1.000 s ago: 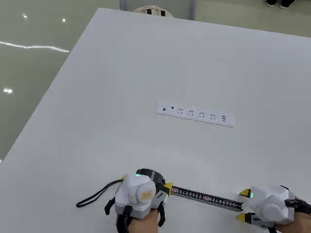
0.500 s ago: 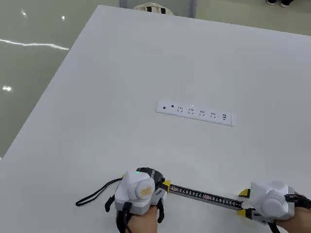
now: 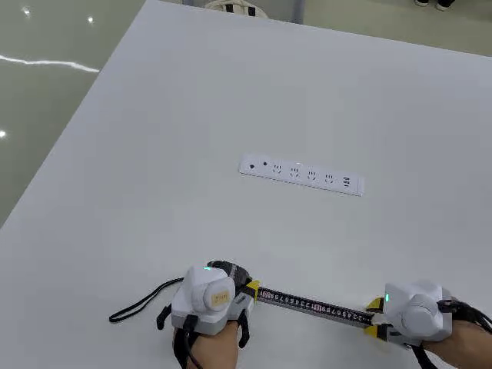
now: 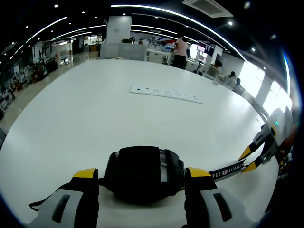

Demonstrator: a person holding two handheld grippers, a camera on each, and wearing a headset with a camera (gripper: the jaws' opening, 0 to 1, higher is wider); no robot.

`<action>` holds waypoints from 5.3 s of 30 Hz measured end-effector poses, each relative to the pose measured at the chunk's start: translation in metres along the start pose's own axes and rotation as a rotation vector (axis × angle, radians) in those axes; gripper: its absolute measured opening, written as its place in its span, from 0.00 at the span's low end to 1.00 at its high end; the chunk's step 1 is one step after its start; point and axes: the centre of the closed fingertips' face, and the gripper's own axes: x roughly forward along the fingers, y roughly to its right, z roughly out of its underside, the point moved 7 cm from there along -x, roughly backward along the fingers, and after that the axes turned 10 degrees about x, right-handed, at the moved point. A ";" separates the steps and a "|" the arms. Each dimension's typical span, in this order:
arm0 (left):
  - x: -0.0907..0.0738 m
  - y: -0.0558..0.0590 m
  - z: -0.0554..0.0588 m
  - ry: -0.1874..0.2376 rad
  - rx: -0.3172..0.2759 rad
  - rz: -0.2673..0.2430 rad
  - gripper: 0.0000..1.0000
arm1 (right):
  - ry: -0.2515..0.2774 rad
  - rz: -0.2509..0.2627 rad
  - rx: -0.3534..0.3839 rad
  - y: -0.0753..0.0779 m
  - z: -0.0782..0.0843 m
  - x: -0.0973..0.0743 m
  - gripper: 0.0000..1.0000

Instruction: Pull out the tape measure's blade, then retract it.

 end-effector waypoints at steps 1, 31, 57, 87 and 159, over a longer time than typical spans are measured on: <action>0.000 0.000 0.000 0.001 0.001 0.002 0.71 | -0.001 -0.001 0.003 0.000 0.000 -0.001 0.20; -0.001 0.002 0.000 0.033 0.044 0.029 0.63 | -0.009 0.002 -0.001 -0.002 -0.001 -0.001 0.15; -0.001 0.002 0.000 0.036 0.060 0.038 0.63 | -0.005 -0.035 -0.001 -0.002 -0.018 0.006 0.14; -0.001 0.002 0.001 0.041 0.070 0.041 0.63 | -0.014 -0.086 -0.016 -0.004 -0.040 0.014 0.14; 0.000 0.002 0.000 0.036 0.085 0.055 0.63 | 0.024 -0.119 -0.060 -0.022 -0.104 0.043 0.14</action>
